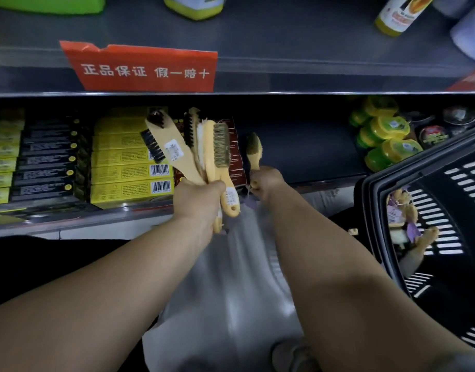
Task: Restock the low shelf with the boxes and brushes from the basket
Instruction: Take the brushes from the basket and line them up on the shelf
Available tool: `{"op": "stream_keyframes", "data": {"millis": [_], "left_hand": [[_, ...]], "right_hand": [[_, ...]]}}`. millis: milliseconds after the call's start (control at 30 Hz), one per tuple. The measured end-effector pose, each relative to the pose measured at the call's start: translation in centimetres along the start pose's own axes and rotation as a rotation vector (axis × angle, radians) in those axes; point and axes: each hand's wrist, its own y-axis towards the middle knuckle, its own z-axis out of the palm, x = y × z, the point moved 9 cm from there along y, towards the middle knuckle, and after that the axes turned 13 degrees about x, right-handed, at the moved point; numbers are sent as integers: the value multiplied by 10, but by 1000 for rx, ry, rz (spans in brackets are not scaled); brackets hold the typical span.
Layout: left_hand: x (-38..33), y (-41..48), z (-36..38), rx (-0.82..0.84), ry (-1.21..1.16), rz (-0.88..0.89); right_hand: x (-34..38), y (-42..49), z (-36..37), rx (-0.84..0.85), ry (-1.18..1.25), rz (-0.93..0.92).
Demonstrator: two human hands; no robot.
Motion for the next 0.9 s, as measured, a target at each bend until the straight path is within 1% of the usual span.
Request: {"op": "stream_keyframes", "data": {"millis": [100, 233, 267, 300, 400, 567, 667, 700, 733, 800, 900], "left_hand": [[2, 3, -1, 1, -6, -31], [0, 12, 4, 25, 13, -4], [0, 13, 6, 26, 9, -5], [0, 15, 7, 22, 4, -13], [3, 19, 12, 29, -3, -31], [2, 21, 24, 73, -11, -37], [3, 26, 24, 67, -30, -73], [4, 28, 24, 63, -31, -83], [4, 30, 24, 64, -31, -88], [4, 33, 26, 64, -48, -78], [1, 36, 29, 78, -52, -17]], "right_hand": [[-11, 13, -3, -3, 69, -10], [-7, 22, 0, 59, -58, -62], [-4, 24, 1, 52, -70, -84], [-3, 24, 0, 33, -46, -105], [-4, 25, -3, -13, 127, -134], [0, 29, -7, -8, 69, -169], [11, 23, -22, -87, 115, -210], [14, 19, -24, -73, 139, -221], [17, 13, -22, -14, 184, -218], [22, -5, -10, 204, 204, -188], [20, -38, 8, 568, 71, -160]]}}
